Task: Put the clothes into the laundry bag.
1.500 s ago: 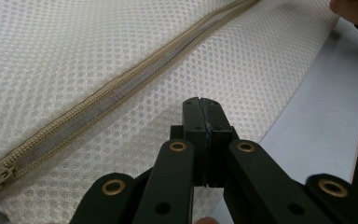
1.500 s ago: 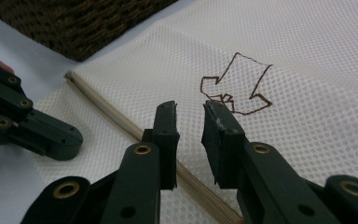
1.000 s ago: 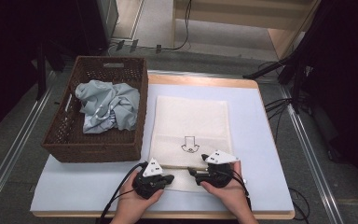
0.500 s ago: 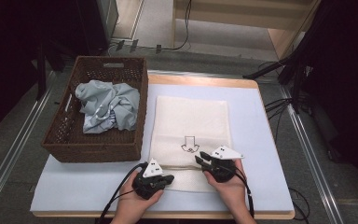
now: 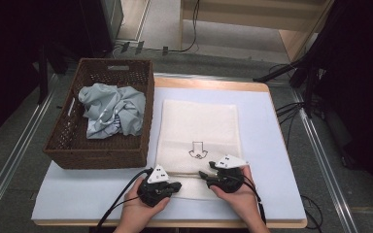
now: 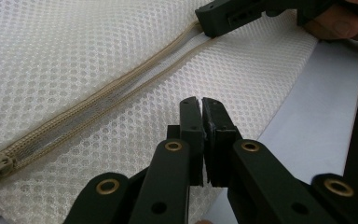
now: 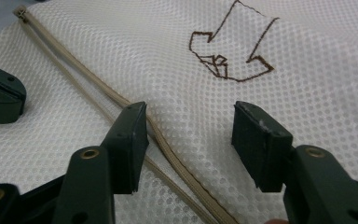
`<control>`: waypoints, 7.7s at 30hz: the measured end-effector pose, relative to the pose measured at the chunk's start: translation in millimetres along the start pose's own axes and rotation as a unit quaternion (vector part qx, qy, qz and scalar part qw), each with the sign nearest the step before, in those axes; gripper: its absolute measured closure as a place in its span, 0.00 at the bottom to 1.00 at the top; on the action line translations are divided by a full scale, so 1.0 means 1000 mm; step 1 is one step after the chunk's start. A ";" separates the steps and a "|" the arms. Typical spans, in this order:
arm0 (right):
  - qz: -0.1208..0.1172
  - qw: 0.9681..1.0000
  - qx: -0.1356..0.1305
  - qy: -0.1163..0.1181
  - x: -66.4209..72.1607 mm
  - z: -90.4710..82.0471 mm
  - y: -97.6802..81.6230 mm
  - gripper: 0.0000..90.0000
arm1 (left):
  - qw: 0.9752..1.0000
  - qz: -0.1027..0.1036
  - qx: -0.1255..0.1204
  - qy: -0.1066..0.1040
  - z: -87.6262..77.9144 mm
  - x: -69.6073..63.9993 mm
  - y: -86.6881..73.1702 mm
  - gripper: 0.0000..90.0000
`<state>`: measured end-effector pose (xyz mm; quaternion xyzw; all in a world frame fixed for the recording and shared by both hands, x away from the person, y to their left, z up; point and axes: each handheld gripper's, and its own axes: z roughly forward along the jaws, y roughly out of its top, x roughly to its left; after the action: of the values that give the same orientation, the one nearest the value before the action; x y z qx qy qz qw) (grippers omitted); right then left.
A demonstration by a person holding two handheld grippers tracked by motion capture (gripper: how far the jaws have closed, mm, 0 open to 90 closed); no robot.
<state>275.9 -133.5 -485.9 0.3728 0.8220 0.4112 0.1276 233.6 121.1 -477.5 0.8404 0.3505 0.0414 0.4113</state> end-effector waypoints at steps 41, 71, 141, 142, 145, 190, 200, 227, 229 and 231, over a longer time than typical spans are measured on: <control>0.013 0.998 0.018 -0.058 -0.011 0.000 0.008 0.87 | 1.000 -0.007 0.005 -0.004 0.000 0.002 0.001 0.98; 0.045 0.994 -0.104 -0.008 -0.012 -0.040 0.024 0.97 | 0.999 0.004 -0.042 -0.008 -0.010 0.000 0.000 0.93; 0.030 0.996 -0.086 0.001 -0.014 -0.031 0.017 0.96 | 0.977 -0.040 -0.168 0.128 -0.143 0.097 0.084 0.57; 0.030 0.996 -0.085 0.001 -0.014 -0.031 0.017 0.96 | 0.977 -0.043 -0.168 0.127 -0.143 0.099 0.086 0.56; 0.031 0.996 -0.084 0.001 -0.014 -0.030 0.017 0.96 | 0.976 -0.046 -0.170 0.131 -0.144 0.105 0.089 0.54; 0.023 0.997 -0.079 0.004 -0.012 -0.028 0.016 0.96 | 0.962 -0.156 -0.123 0.188 -0.144 0.231 0.095 0.21; 0.023 0.997 -0.078 0.005 -0.012 -0.027 0.015 0.96 | 0.961 -0.181 -0.076 0.197 -0.131 0.251 0.092 0.08; 0.019 0.996 -0.081 0.008 -0.012 -0.027 0.015 0.96 | 0.967 -0.203 0.025 0.152 -0.084 0.265 0.083 0.00; 0.019 0.996 -0.082 0.008 -0.012 -0.027 0.015 0.96 | 0.964 -0.207 0.042 0.159 -0.081 0.265 0.081 0.00; 0.019 0.996 -0.083 0.008 -0.012 -0.028 0.015 0.96 | 0.962 -0.209 0.050 0.166 -0.081 0.267 0.080 0.00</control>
<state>277.5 -152.4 -458.3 0.3732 0.7789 0.4833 0.1433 449.2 307.6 -425.0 0.7493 0.5835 0.0755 0.3041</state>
